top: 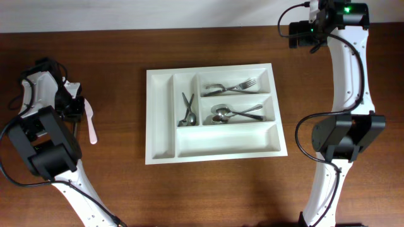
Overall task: Pack container
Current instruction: 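Grasp the long metal utensil with the left gripper, then carry the long utensil with the left gripper into the bottom compartment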
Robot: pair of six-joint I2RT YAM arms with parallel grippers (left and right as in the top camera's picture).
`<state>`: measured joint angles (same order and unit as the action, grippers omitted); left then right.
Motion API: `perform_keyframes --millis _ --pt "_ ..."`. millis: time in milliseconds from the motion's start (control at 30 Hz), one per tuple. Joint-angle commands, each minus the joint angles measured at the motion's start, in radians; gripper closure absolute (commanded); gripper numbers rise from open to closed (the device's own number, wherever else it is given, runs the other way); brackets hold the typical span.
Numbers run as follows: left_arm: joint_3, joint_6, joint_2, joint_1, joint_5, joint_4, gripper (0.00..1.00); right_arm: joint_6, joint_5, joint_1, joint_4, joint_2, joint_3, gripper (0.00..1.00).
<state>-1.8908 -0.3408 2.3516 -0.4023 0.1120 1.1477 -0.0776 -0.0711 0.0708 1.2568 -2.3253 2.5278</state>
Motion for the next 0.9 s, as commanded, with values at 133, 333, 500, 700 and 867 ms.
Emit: perform_keyframes --millis 133,333,500,700,867 --pt "-0.159 0.023 0.015 -0.003 0.026 0.088 0.98 0.012 -0.013 0.003 0.000 0.013 0.010 0.01" --pt "-0.393 0.066 0.015 0.023 -0.040 0.209 0.98 0.012 -0.013 0.003 0.000 0.013 0.010 0.01" --pt "-0.576 0.055 0.015 0.100 -0.188 0.303 0.98 0.012 -0.013 0.003 0.000 0.013 0.010 0.01" --pt "-0.727 0.047 0.014 0.275 -0.229 0.369 0.98 0.012 -0.012 0.003 0.000 0.013 0.010 0.01" --pt "-0.779 0.028 0.013 0.471 -0.233 0.387 0.98 0.012 -0.013 0.003 0.000 0.013 0.010 0.01"
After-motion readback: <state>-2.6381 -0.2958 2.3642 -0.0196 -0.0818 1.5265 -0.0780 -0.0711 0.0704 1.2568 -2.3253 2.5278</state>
